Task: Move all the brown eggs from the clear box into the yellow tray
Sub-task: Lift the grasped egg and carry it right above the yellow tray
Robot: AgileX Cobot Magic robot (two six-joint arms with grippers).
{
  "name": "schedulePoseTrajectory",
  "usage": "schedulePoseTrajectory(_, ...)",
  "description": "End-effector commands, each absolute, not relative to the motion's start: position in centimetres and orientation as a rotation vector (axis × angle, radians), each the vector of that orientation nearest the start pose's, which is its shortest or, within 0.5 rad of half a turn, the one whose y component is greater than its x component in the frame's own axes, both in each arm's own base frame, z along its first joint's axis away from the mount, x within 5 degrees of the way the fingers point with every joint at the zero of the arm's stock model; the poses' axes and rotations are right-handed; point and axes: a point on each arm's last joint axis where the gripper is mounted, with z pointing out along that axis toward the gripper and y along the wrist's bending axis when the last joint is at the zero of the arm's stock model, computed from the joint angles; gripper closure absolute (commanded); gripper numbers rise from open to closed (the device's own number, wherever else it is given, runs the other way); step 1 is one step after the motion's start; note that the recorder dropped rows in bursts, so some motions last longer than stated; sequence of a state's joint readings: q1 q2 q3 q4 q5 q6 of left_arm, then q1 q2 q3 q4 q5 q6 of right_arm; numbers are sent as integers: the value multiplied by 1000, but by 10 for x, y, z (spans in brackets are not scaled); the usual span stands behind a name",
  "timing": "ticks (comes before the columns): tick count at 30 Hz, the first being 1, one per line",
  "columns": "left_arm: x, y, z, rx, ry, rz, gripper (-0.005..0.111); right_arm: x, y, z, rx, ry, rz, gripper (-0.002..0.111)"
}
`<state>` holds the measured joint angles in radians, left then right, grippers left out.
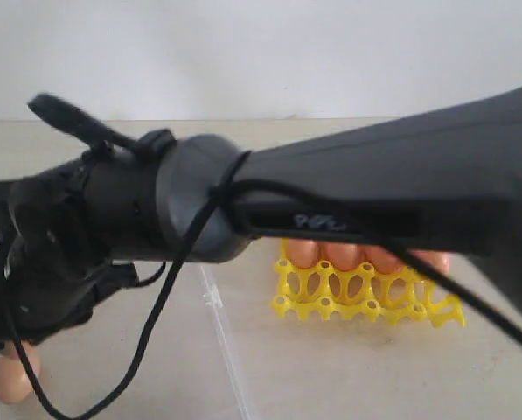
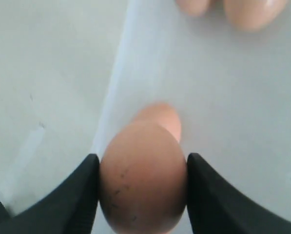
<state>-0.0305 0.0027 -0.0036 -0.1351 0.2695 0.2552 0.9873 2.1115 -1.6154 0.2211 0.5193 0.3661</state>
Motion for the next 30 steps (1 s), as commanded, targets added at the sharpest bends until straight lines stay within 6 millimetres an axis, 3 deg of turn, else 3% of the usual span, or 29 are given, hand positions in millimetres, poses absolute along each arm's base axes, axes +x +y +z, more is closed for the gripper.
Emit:
schedulePoseTrajectory(1, 55, -5, 190, 158, 1736, 29, 103, 257, 385, 238, -555, 2379, 687, 108)
schedulePoseTrajectory(2, 55, -5, 190, 158, 1736, 29, 103, 256, 378, 247, -535, 2305, 697, 108)
schedulePoseTrajectory(6, 55, -5, 190, 158, 1736, 29, 103, 236, 350, 249, -630, 2098, 768, 108)
schedulePoseTrajectory(10, 55, -5, 190, 158, 1736, 29, 103, 216, 308, 236, -823, 1998, 768, 108)
schedulePoseTrajectory(14, 55, -5, 190, 158, 1736, 29, 103, 223, 254, 215, -1076, 1983, 364, 108)
schedulePoseTrajectory(17, 55, -5, 190, 158, 1736, 29, 103, 238, 216, 214, -1127, 2060, 56, 108)
schedulePoseTrajectory(19, 55, -5, 190, 158, 1736, 29, 103, 251, 196, 221, -1088, 2066, -52, 108)
schedulePoseTrajectory(25, 55, -5, 190, 158, 1736, 29, 103, 299, 126, 251, -621, 2083, -154, 108)
schedulePoseTrajectory(30, 55, -5, 190, 158, 1736, 29, 103, 325, 56, 263, -519, 2053, -531, 108)
